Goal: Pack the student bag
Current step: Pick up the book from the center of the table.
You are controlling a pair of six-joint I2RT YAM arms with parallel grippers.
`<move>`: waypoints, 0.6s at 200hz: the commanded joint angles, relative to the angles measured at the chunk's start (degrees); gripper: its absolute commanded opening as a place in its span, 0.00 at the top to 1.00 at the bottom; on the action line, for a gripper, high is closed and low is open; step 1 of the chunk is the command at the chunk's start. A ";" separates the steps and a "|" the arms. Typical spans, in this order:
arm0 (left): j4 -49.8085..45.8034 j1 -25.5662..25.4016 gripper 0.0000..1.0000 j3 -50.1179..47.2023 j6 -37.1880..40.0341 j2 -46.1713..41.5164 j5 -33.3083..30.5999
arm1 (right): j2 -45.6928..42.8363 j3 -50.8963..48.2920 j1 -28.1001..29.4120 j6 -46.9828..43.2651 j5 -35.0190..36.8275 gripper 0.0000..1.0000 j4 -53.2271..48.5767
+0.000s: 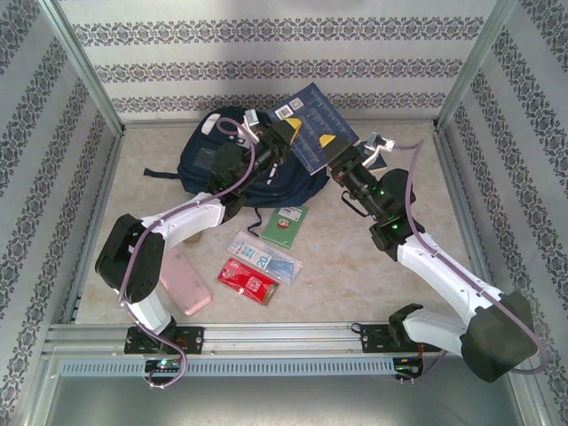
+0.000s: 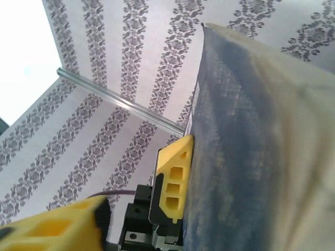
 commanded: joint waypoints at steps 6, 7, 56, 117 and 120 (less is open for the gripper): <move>5.98 -1.13 1.00 -0.42 -0.98 0.62 -0.38 | -1.06 3.39 0.26 -1.64 4.35 0.49 -1.47; 6.03 -1.14 1.00 -0.38 -1.02 0.62 -0.38 | -1.04 3.41 0.26 -1.63 4.40 0.48 -1.58; 4.43 -1.77 1.00 -0.07 -0.20 0.88 1.53 | -0.89 6.56 0.00 -4.14 6.40 0.78 -9.54; -26.79 1.67 0.40 4.44 17.08 -0.16 13.79 | -14.86 6.56 -3.06 -14.60 15.39 1.00 -37.62; -30.82 1.82 0.40 5.33 19.41 -0.25 13.84 | -15.68 6.41 -3.34 -15.35 15.58 1.00 -38.90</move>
